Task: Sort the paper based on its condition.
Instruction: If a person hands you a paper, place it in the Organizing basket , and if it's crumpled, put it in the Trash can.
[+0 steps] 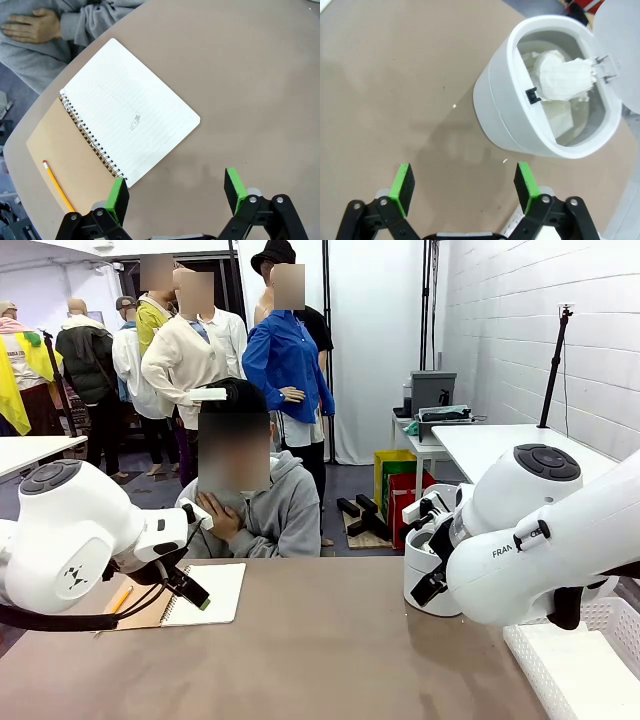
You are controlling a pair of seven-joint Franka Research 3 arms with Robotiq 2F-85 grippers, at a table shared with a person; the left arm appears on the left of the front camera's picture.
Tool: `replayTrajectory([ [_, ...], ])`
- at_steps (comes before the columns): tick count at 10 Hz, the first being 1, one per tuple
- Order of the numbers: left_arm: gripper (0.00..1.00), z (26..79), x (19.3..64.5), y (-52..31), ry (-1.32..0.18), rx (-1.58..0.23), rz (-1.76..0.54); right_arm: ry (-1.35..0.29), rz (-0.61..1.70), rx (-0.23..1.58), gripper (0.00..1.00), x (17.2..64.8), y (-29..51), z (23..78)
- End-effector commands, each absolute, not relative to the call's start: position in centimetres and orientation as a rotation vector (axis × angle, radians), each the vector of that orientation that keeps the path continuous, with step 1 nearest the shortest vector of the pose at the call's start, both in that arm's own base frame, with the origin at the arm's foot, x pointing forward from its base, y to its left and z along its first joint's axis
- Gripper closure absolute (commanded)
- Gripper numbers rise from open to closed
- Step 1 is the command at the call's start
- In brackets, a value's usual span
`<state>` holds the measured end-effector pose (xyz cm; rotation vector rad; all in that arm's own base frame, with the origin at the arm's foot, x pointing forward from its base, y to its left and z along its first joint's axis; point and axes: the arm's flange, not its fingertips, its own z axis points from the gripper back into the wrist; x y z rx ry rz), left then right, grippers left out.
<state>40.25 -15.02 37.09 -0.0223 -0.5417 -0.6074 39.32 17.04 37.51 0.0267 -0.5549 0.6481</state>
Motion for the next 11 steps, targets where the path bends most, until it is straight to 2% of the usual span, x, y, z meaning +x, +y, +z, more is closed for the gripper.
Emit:
replayTrajectory([
  [1, 0.0, 38.0, 39.9, -15.3, -0.481, -0.074, -0.626, -0.525, 0.665, 0.034, 0.0, 38.3, 17.8, 38.2],
  [5, 0.0, 39.7, 38.9, -15.1, -0.398, -0.231, -0.686, -0.41, 0.776, 0.122, 0.0, 35.6, 19.3, 40.7],
  [7, 0.0, 42.5, 37.0, -14.7, -0.435, -0.251, -0.743, -0.43, 0.83, 0.207, 0.0, 34.3, 20.2, 42.9],
  [11, 0.0, 48.9, 33.6, -13.4, -0.513, -0.231, -0.817, -0.473, 0.869, 0.239, 0.0, 33.4, 21.7, 48.3],
])
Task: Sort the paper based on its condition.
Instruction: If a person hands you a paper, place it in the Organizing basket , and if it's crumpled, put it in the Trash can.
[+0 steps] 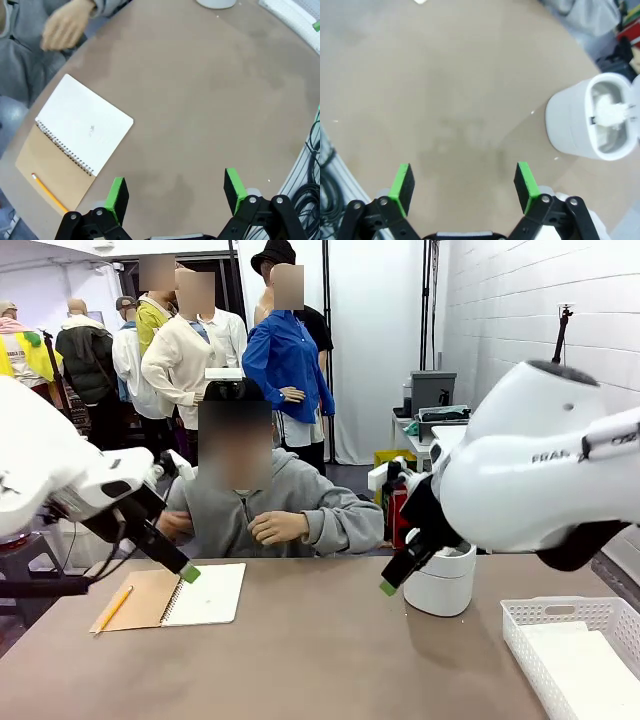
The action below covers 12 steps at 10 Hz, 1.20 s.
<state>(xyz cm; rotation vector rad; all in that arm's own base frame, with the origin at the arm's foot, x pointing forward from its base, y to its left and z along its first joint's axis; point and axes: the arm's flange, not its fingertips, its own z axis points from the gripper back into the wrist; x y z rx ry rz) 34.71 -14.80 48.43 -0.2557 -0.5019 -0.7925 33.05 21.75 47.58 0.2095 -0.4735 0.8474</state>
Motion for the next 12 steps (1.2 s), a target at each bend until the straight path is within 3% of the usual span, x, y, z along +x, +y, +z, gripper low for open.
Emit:
replayTrajectory([
  [1, 0.0, 50.5, 33.5, -12.8, -0.534, -0.222, -0.822, -0.477, 0.871, 0.256, 0.0, 33.6, 22.0, 50.0],
  [7, 0.0, 58.5, 32.9, -10.1, -0.612, -0.121, -0.792, -0.54, 0.864, 0.303, 0.0, 35.9, 22.5, 57.7],
  [9, 0.0, 58.9, 32.7, -10.0, -0.65, -0.071, -0.733, -0.57, 0.899, 0.286, 0.0, 35.8, 22.7, 57.7],
  [12, 0.0, 58.9, 33.0, -9.9, -0.636, -0.137, -0.797, -0.557, 0.843, 0.282, 0.0, 35.3, 22.7, 58.3],
])
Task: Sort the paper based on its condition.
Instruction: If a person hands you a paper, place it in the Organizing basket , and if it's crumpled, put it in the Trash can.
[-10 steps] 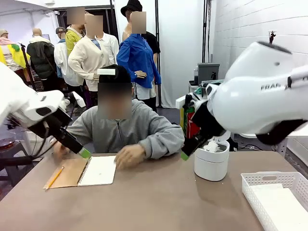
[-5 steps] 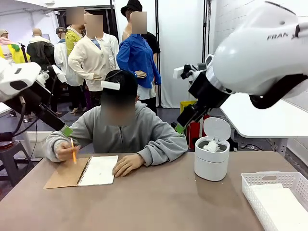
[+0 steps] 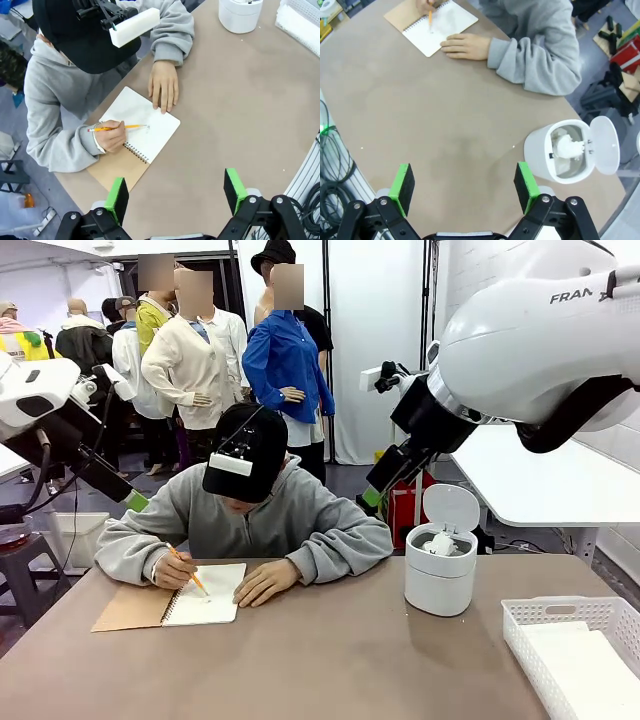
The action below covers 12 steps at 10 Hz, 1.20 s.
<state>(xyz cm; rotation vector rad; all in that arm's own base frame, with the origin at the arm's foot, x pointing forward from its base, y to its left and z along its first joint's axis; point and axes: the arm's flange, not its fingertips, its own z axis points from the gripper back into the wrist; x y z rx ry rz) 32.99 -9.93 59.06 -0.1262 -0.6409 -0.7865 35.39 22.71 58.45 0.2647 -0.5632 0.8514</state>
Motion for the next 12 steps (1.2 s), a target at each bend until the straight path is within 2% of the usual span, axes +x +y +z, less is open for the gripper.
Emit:
replayTrajectory([
  [1, 0.0, 58.9, 33.0, -9.9, -0.636, -0.137, -0.797, -0.557, 0.843, 0.282, 0.0, 35.3, 22.7, 58.3],
  [2, 0.0, 59.1, 33.0, -9.9, -0.641, -0.126, -0.786, -0.563, 0.851, 0.265, 0.0, 35.4, 22.7, 58.5],
  [3, 0.0, 59.9, 32.6, -9.9, -0.612, -0.153, -0.78, -0.543, 0.817, 0.332, 0.0, 35.1, 22.9, 59.8],
  [7, 0.0, 62.7, 31.3, -8.4, -0.689, -0.242, -0.743, -0.519, 0.805, 0.394, 0.0, 35.1, 24.2, 65.2],
  [9, 0.0, 65.5, 30.8, -8.2, -0.695, -0.197, -0.771, -0.547, 0.801, 0.374, 0.0, 35.6, 25.3, 67.7],
  [12, 0.0, 68.6, 30.1, -8.4, -0.718, -0.148, -0.795, -0.568, 0.817, 0.362, 0.0, 35.7, 25.3, 68.5],
])
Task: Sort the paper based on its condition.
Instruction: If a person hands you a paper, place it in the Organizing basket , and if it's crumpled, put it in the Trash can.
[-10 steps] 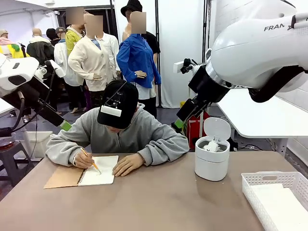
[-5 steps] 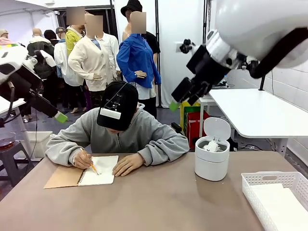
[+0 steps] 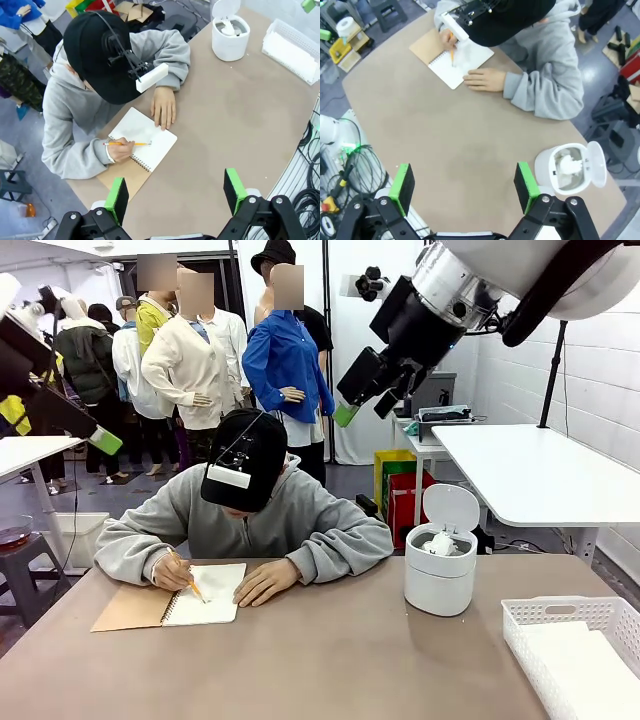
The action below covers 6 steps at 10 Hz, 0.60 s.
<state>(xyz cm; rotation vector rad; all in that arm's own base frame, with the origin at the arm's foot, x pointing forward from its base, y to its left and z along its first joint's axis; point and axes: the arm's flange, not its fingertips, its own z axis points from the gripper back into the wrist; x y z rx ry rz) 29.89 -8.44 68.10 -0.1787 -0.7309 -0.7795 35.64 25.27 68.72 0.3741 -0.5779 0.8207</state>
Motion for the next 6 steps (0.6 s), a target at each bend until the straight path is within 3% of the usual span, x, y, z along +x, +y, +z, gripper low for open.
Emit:
replayTrajectory([
  [1, 0.0, 69.3, 30.2, -8.4, -0.726, -0.131, -0.8, -0.573, 0.819, 0.361, 0.0, 35.7, 25.2, 68.6],
  [6, 0.0, 69.5, 29.9, -8.6, -0.746, -0.16, -0.79, -0.582, 0.817, 0.368, 0.0, 35.7, 25.1, 68.8],
])
